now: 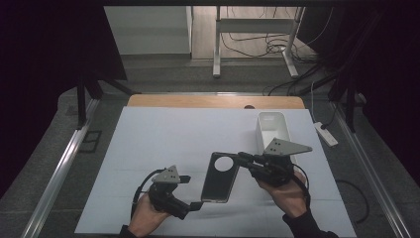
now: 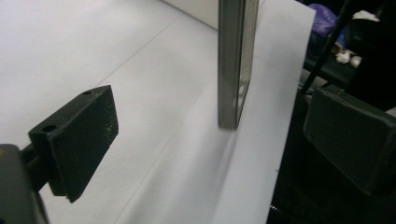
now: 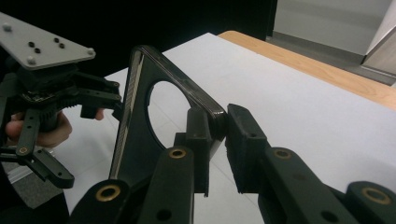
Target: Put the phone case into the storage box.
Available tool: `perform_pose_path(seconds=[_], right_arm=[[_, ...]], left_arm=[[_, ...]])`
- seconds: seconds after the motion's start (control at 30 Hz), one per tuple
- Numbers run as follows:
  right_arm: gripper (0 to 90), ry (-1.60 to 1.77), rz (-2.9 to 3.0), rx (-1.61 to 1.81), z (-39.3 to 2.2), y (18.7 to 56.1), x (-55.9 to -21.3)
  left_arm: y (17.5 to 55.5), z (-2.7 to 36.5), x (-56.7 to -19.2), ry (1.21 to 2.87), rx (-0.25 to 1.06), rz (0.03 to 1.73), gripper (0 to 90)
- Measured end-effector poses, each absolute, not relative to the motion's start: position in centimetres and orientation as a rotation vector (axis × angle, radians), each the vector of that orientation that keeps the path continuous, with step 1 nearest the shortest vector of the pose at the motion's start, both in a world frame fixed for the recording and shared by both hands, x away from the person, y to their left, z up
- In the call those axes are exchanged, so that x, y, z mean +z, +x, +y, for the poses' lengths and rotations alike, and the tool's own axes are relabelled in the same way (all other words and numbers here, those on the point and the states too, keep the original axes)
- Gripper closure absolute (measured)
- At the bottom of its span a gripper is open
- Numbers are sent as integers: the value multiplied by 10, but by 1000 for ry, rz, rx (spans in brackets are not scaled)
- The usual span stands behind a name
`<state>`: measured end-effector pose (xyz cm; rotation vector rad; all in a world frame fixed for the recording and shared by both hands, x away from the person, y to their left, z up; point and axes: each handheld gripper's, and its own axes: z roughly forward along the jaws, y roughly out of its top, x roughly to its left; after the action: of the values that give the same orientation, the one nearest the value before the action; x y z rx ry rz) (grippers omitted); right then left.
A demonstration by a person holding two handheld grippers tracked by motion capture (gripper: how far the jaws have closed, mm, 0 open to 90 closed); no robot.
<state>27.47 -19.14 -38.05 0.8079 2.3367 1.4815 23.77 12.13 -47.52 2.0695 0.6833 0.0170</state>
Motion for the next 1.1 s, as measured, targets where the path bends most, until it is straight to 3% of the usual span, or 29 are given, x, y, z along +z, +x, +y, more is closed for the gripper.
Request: perform_pose_path(seconds=[1.1], right_arm=[[791,821,2282,1466,-216,299,-355]], left_arm=[[197,195,-482,2022,261,883,0]])
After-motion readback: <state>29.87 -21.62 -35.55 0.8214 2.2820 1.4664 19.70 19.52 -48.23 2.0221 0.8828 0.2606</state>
